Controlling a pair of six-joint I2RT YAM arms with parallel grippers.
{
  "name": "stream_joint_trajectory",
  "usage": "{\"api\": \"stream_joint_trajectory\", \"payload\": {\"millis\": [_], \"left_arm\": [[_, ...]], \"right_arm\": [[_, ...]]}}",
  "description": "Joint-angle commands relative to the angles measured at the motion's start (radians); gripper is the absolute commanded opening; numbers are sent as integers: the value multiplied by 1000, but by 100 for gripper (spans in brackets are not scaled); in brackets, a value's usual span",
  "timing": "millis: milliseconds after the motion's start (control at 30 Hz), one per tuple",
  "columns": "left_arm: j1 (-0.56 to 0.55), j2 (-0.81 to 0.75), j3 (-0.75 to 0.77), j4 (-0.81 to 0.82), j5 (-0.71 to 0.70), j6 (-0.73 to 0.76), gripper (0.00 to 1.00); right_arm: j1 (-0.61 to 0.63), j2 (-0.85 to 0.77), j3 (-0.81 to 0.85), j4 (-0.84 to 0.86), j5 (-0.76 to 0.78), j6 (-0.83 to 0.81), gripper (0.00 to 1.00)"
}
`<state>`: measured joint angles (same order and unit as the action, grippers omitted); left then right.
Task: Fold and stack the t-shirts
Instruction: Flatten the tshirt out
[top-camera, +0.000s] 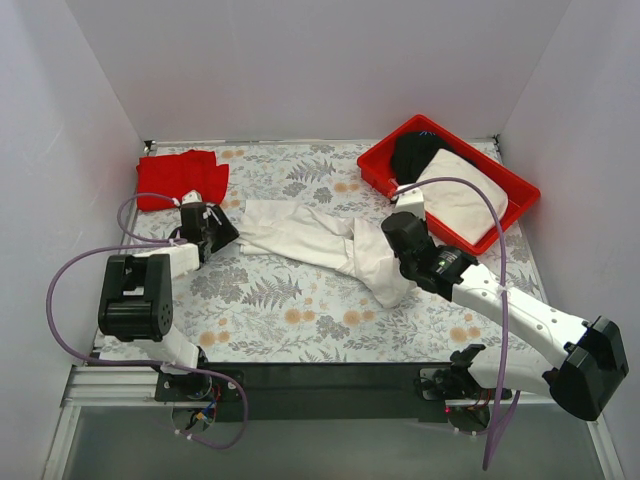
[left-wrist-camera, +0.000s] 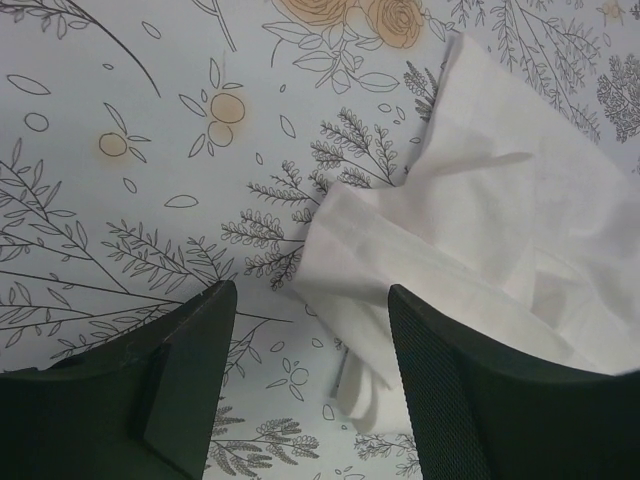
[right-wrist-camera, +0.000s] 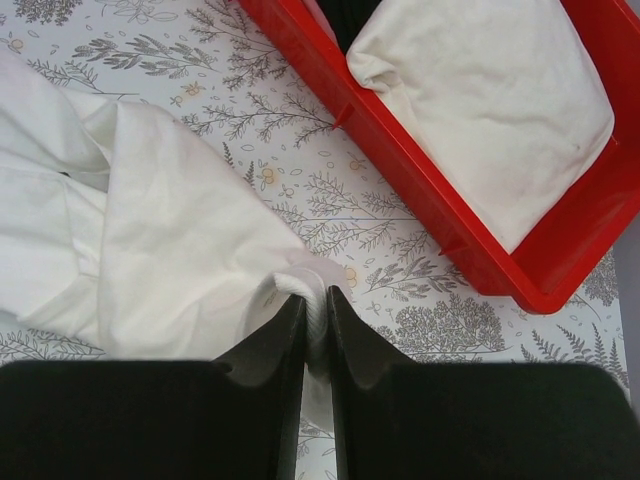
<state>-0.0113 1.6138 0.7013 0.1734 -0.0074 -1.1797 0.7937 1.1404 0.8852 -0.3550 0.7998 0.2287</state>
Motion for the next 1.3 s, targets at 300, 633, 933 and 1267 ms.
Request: {"api": "stream_joint_trajectory", "payload": {"millis": [300, 633, 933, 1267], "left_arm": [[2, -2, 29, 5, 41, -11, 19], [10, -168, 3, -46, -69, 8, 0], [94, -299, -31, -63, -95, 20, 0], [116, -236, -28, -38, -25, 9, 0]], "right_arm": [[-11, -14, -14, 54, -11, -6, 10], [-37, -62, -19, 48, 9, -28, 10], [-102, -54, 15, -19, 58, -16, 12], [-61, -143, -77, -60, -288, 93, 57]]}}
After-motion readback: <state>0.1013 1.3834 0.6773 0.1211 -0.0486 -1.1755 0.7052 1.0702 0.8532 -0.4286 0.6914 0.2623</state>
